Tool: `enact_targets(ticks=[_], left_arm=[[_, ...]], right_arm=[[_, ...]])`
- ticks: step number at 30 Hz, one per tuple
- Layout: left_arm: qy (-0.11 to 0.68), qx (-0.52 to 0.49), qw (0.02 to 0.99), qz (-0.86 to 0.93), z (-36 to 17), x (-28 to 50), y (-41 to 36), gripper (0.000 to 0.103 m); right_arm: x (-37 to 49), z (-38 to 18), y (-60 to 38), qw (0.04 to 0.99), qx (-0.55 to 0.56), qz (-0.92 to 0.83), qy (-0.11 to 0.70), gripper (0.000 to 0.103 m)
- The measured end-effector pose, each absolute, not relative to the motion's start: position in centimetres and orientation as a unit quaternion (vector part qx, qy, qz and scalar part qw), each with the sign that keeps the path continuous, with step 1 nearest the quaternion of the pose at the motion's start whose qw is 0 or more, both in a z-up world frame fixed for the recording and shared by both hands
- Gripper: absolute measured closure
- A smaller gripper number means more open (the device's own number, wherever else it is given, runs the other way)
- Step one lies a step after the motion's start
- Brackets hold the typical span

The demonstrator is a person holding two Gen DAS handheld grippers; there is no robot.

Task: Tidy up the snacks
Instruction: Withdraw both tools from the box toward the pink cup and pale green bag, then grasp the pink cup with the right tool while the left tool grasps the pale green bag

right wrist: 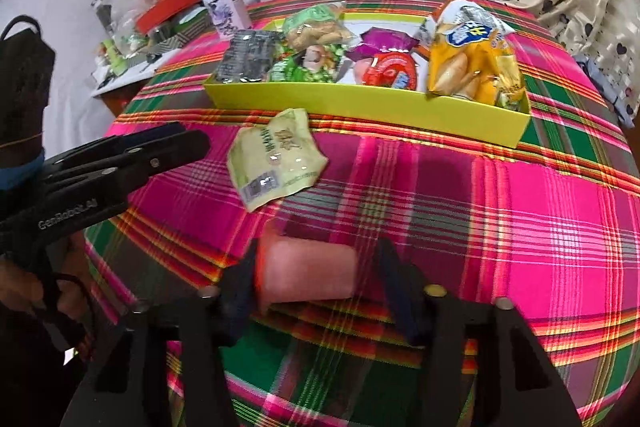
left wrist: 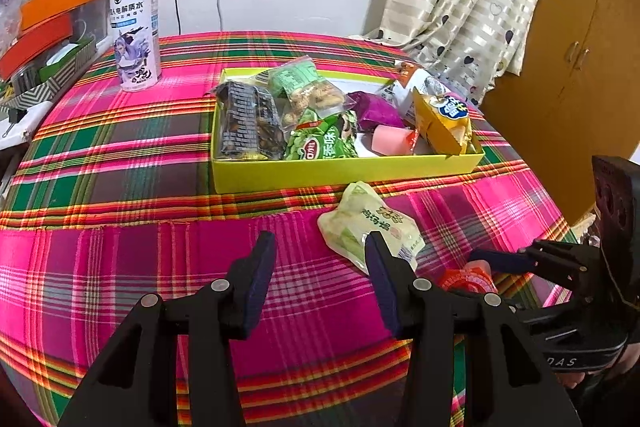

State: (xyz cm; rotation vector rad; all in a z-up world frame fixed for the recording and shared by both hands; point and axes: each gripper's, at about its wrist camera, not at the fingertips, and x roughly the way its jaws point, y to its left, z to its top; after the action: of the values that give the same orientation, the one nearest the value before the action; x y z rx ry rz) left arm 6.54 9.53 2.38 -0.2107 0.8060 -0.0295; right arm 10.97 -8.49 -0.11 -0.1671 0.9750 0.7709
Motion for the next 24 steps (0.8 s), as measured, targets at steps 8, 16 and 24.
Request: enact_targets(ticks=[8, 16, 24], left_arm=[[0.400, -0.102, 0.909, -0.047, 2.1, 7.4, 8.8, 0.056], [0.420, -0.132, 0.895, -0.076, 1.3, 8.7, 7.8, 0.052], [0.422, -0.151, 0.891, -0.075, 1.3, 8.4, 8.4, 0.050]], right_arm=[[10.7, 0.0, -9.0, 0.823, -0.079, 0.349, 0.441, 0.063], [12.5, 0.5, -10.6, 0.844, -0.062, 0.319, 0.427, 0.063], [15.5, 0.8, -8.7, 0.844, -0.074, 0.339, 0.408, 0.063]])
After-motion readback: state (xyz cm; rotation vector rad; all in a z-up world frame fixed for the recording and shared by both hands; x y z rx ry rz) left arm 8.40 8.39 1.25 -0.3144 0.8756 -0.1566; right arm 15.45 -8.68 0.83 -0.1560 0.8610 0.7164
